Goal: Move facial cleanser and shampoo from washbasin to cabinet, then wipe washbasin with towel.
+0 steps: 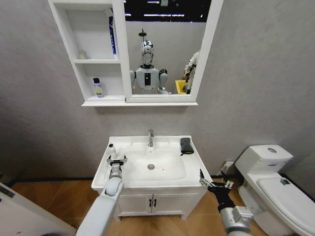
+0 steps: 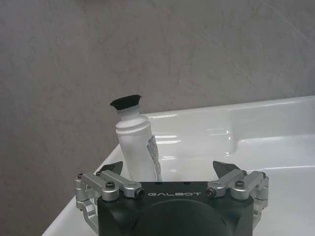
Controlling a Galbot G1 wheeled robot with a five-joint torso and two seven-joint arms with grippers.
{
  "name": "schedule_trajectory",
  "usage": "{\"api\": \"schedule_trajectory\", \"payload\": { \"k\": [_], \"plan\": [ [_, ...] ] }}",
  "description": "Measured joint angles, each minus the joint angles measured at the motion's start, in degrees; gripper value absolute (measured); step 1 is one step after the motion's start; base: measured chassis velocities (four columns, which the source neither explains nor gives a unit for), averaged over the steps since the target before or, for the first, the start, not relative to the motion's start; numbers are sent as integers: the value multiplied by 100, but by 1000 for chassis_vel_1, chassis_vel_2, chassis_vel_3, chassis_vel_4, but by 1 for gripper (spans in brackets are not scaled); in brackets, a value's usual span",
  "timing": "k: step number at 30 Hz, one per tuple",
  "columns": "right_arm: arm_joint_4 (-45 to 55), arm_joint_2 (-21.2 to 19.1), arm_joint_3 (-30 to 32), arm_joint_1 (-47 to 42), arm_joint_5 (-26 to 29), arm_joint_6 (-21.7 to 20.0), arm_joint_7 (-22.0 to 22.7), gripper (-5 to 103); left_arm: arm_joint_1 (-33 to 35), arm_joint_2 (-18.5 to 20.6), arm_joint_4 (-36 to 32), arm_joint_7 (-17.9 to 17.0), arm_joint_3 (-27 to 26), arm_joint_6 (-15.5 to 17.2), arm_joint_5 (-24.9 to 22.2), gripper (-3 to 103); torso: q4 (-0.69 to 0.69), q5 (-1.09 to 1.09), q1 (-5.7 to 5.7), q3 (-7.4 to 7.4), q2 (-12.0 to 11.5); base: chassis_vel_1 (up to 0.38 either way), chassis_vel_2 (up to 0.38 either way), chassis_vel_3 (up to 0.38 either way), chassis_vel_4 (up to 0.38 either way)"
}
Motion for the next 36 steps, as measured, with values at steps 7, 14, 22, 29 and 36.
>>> {"api": "schedule_trajectory", "payload": {
  "k": [7,14,22,29,36],
  "plan": [
    [-14,-5,41,-13,-1,9,37,100,-342,-39,298,-5,1,44,-74,101,0,0,0,0,0,0,0,0,0],
    [-59,13,24,-20,-16,11,55,100,-353,4,363,-16,-52,63,-187,76,1,0,0,0,0,0,0,0,0],
    [-69,9,16,-28,-29,18,57,100,-540,-27,607,35,-96,27,-288,48,0,-1,0,0,0,0,0,0,0],
    [-69,13,14,-6,-48,18,66,100,-388,123,-37,-235,-24,367,-499,30,-2,-1,1,0,0,0,0,0,0],
    [-97,19,65,-17,-41,24,81,100,256,1450,-2760,-1066,33,1373,-1840,30,5,-2,-2,-1,0,0,0,0,0]
  ]
}}
